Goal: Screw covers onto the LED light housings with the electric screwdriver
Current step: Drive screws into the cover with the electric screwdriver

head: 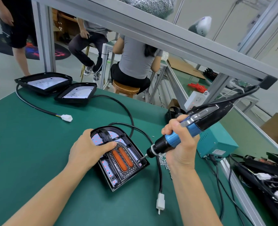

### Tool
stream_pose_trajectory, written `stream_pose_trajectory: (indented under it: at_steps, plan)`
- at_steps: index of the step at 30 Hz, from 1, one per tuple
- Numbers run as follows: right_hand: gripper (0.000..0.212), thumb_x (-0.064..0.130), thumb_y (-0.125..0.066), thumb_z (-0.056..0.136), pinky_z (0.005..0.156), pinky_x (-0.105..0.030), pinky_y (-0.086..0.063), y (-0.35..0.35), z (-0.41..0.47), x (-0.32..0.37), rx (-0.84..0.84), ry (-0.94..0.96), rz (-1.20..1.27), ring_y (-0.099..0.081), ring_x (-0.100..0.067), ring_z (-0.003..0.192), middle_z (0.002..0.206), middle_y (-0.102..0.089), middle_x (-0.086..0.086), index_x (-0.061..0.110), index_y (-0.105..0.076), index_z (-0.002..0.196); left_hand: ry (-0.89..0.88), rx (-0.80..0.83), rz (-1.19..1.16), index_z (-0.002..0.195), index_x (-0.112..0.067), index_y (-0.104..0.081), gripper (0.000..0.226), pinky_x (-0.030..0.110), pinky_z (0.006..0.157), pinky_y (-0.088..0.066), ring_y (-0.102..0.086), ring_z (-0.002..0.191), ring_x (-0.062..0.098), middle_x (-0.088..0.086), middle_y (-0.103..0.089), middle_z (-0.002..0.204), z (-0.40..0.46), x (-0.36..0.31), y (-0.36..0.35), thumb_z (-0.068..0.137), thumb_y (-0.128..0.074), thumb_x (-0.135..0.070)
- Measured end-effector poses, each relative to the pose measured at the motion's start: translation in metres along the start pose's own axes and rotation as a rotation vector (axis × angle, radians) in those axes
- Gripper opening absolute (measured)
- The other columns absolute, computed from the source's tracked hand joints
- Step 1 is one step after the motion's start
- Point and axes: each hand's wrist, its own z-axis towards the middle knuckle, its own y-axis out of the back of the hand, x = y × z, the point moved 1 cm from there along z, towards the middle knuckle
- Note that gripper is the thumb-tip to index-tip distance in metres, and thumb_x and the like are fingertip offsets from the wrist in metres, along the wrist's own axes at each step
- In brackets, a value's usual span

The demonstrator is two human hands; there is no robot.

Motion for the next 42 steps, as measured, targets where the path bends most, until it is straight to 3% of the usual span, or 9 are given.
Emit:
stream_pose_trajectory:
  at_steps: [13,19,22,26,30,33,35,38,42]
  plan:
    - [0.018,-0.002,-0.06,0.071,0.056,-0.03,-0.049,-0.005,0.0,0.003,-0.009,-0.029,-0.088,-0.048,-0.018,0.049,0.057,-0.048,-0.003,0.015,-0.054,0.07,-0.007,-0.007,-0.051,0.111,-0.027,-0.055,0.063,0.041,0.086,-0.05,-0.061,0.096,0.019,-0.01,-0.065,0.101,0.003,0.003,-0.003,0.06,-0.084,-0.05]
    - [0.013,0.019,-0.07,0.062,0.074,-0.025,-0.05,-0.008,0.004,0.008,0.182,-0.028,-0.152,-0.053,-0.021,0.071,0.069,-0.058,0.005,0.029,-0.063,0.068,-0.003,-0.013,-0.047,0.111,-0.026,-0.055,0.062,0.039,0.083,-0.049,-0.06,0.094,0.019,-0.009,-0.065,0.101,0.002,0.004,-0.002,0.061,-0.083,-0.05]
    - [0.025,0.012,-0.073,0.061,0.076,-0.03,-0.046,-0.006,0.005,0.009,0.176,-0.063,-0.146,-0.05,-0.025,0.076,0.075,-0.058,0.002,0.03,-0.062,0.075,-0.003,-0.016,-0.056,0.111,-0.027,-0.055,0.062,0.039,0.083,-0.049,-0.06,0.095,0.018,-0.01,-0.065,0.102,0.001,0.004,-0.002,0.061,-0.083,-0.05]
    - [0.024,0.009,-0.07,0.07,0.075,-0.033,-0.047,-0.007,0.001,0.009,0.034,-0.082,-0.168,-0.055,-0.012,0.069,0.077,-0.058,0.007,0.024,-0.061,0.086,-0.008,-0.013,-0.052,0.11,-0.027,-0.054,0.061,0.038,0.082,-0.049,-0.06,0.094,0.018,-0.01,-0.064,0.1,0.0,0.004,-0.002,0.062,-0.083,-0.051]
    - [0.031,0.018,-0.054,0.075,0.081,-0.035,-0.044,0.001,0.003,0.015,0.155,-0.267,-0.031,-0.052,-0.016,0.085,0.086,-0.059,0.006,0.018,-0.059,0.105,-0.01,-0.015,-0.046,0.112,-0.026,-0.055,0.061,0.037,0.082,-0.048,-0.06,0.094,0.018,-0.01,-0.064,0.102,0.0,0.003,-0.001,0.062,-0.082,-0.049]
    - [0.035,0.016,-0.058,0.078,0.088,-0.038,-0.041,0.004,0.005,0.019,0.264,-0.267,-0.103,-0.051,-0.017,0.09,0.094,-0.063,0.008,0.021,-0.065,0.112,-0.014,-0.013,-0.047,0.112,-0.026,-0.055,0.061,0.036,0.082,-0.048,-0.059,0.095,0.017,-0.01,-0.064,0.102,-0.002,0.002,0.0,0.063,-0.082,-0.049]
    - [0.041,0.012,-0.066,0.074,0.086,-0.032,-0.043,0.002,0.008,0.018,0.305,-0.21,-0.172,-0.051,-0.013,0.089,0.097,-0.063,0.012,0.024,-0.067,0.113,-0.017,-0.01,-0.055,0.113,-0.026,-0.054,0.062,0.036,0.082,-0.048,-0.059,0.095,0.017,-0.01,-0.064,0.103,-0.002,0.002,0.0,0.063,-0.082,-0.049]
    - [0.052,0.007,-0.073,0.068,0.074,-0.019,-0.046,-0.001,0.015,0.017,0.354,-0.179,-0.182,-0.048,-0.008,0.076,0.081,-0.051,0.01,0.026,-0.068,0.116,-0.017,-0.004,-0.053,0.113,-0.025,-0.054,0.062,0.037,0.083,-0.048,-0.059,0.096,0.017,-0.01,-0.064,0.103,-0.003,0.001,0.0,0.063,-0.082,-0.049]
    - [0.037,0.017,-0.076,0.058,0.076,-0.02,-0.046,0.001,0.022,0.013,0.362,-0.197,-0.081,-0.05,-0.008,0.077,0.082,-0.055,0.011,0.026,-0.071,0.093,-0.014,-0.002,-0.052,0.113,-0.025,-0.054,0.062,0.039,0.086,-0.049,-0.06,0.097,0.017,-0.01,-0.064,0.104,-0.002,0.002,0.001,0.063,-0.082,-0.049]
